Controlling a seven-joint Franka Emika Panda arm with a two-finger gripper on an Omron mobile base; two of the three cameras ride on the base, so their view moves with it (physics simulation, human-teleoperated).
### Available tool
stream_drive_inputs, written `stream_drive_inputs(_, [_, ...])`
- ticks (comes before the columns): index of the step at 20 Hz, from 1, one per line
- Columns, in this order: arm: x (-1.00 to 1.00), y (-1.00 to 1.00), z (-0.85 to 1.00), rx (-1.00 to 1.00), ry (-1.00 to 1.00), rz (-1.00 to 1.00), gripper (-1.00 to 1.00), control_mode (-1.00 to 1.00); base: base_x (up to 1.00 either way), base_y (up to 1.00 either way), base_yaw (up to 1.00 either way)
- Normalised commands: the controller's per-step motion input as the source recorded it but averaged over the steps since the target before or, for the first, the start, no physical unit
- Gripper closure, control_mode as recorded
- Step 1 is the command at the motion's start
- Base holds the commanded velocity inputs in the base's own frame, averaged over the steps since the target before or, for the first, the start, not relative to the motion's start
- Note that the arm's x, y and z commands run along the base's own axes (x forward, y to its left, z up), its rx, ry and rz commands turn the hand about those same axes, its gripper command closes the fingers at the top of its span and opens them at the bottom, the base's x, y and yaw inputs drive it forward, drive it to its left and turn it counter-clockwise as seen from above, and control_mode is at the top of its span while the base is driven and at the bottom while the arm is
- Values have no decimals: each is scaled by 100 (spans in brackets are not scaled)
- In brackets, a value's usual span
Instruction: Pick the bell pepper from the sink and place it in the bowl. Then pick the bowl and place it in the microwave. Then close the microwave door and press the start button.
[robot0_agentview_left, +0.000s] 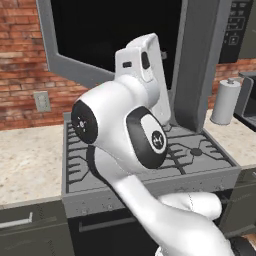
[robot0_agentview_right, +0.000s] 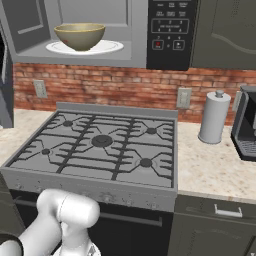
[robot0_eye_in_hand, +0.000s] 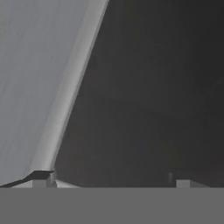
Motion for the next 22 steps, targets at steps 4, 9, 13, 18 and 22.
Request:
stream_drive_inputs(4, [81, -60, -3, 5, 13, 0, -100, -100, 0, 0, 0])
stream_drive_inputs(9, [99, -56, -1, 5, 17, 0, -100, -100, 0, 0, 0])
stream_drive_inputs(13, [97, -52, 0, 10, 19, 0, -100, -100, 0, 0, 0])
stream_drive_inputs(18, [82, -50, 0, 14, 16, 2, -100, -100, 0, 0, 0])
stream_drive_inputs(22, [59, -34, 1, 11, 8, 9, -100, -100, 0, 0, 0])
